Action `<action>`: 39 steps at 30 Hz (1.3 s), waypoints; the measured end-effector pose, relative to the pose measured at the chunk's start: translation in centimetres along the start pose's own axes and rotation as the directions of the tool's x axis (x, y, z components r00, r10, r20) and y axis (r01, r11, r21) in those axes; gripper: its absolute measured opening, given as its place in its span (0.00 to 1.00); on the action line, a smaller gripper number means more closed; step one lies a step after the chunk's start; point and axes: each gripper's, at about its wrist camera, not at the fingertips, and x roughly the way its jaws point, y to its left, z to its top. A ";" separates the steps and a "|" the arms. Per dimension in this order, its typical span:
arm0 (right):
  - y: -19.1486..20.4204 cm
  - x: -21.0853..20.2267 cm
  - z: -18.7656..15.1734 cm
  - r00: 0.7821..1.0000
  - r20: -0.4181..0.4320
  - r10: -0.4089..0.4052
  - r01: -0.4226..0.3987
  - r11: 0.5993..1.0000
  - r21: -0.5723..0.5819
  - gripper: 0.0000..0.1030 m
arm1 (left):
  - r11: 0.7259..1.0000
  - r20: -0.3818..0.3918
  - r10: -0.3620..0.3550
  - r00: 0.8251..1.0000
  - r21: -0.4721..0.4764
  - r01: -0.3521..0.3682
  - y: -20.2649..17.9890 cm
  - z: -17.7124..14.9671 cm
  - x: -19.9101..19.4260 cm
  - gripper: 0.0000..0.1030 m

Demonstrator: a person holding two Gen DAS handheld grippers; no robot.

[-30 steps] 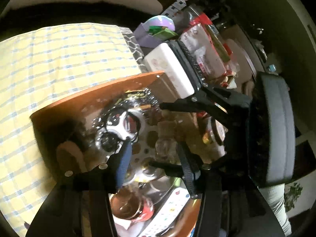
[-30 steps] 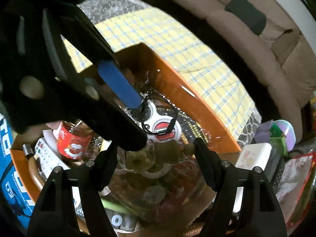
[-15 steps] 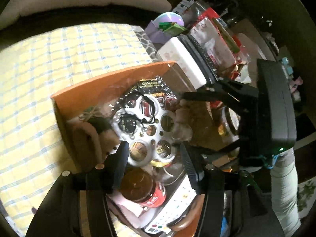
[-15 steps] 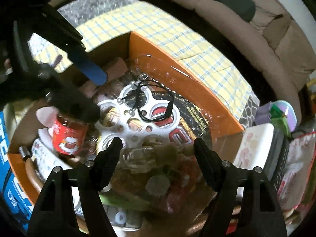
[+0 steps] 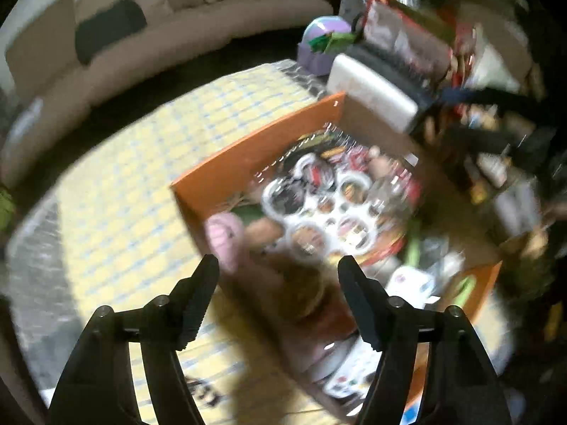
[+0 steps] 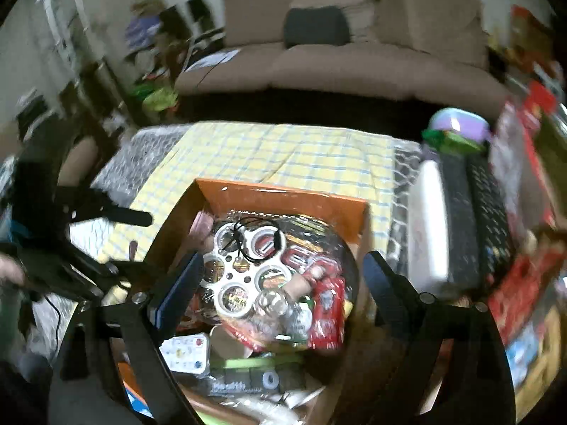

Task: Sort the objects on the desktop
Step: 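Open the left gripper to release the bottle into the box, then move both grippers back over the tablecloth toward the purple eyelash curler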

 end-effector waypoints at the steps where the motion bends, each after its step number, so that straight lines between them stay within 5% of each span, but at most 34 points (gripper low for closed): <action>1: 0.4 -0.4 -0.4 1.000 -0.001 -0.002 0.002 1.000 0.000 0.88 | 1.000 -0.001 0.021 1.000 0.015 -0.021 -0.5 -0.5 -0.1 0.70; 5: 2.5 -0.8 -2.7 0.996 -0.041 -0.078 0.077 0.997 -0.023 0.88 | 0.998 -0.023 0.054 0.998 0.012 -0.054 -1.7 -1.8 -0.2 0.74; 17: 7.1 -2.6 -8.4 0.998 -0.021 -0.053 0.054 0.997 0.060 0.88 | 0.973 -0.028 0.227 0.974 -0.037 -0.228 -4.5 -6.6 -3.2 0.81; 32: 16.7 -6.4 -11.8 0.993 0.060 0.098 -0.102 0.992 0.071 0.90 | 0.953 0.052 0.220 0.974 -0.225 -0.203 -0.9 -16.1 -11.0 0.94; 39: 21.8 -5.0 -12.3 0.995 0.056 0.079 -0.081 0.996 0.026 1.00 | 0.933 0.097 0.256 0.962 -0.284 -0.220 1.8 -20.4 -12.6 1.00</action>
